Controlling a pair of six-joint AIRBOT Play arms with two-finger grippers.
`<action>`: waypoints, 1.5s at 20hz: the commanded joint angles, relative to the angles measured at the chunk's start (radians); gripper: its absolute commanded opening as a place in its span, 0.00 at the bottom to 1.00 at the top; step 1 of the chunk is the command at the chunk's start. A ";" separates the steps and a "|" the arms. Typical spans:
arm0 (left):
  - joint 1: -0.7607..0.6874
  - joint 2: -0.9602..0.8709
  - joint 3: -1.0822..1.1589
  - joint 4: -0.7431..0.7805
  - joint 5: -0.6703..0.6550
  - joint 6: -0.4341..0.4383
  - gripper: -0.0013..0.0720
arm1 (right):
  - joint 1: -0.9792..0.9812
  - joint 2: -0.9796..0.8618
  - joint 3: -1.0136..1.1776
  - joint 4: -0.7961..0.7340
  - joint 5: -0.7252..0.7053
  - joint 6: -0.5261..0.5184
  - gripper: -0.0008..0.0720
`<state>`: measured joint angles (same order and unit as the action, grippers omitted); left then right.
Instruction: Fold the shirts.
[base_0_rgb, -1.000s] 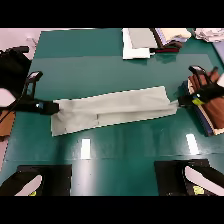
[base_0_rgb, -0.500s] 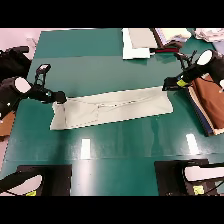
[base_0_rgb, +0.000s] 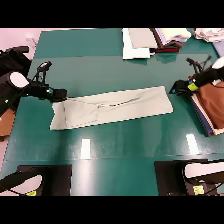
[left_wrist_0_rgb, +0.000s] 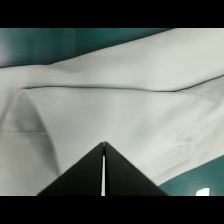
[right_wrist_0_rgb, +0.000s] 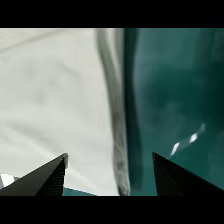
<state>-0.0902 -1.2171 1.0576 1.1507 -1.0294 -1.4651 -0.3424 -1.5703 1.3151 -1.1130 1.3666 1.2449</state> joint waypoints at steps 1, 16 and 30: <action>-0.052 -0.001 -0.003 -0.097 0.064 -0.001 0.05 | -0.121 -0.051 -0.103 0.163 -0.001 -0.072 0.82; -0.447 -0.425 0.281 -0.146 0.278 -0.083 0.05 | 0.076 0.019 0.152 0.357 0.078 -0.170 0.04; -0.476 -0.582 0.403 -0.179 0.269 -0.079 0.05 | 0.457 0.143 0.462 0.406 0.032 -0.058 0.04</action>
<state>-0.5739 -1.7939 1.4494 0.9672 -0.7467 -1.5444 0.0448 -1.4239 1.7454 -0.7094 1.4139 1.1687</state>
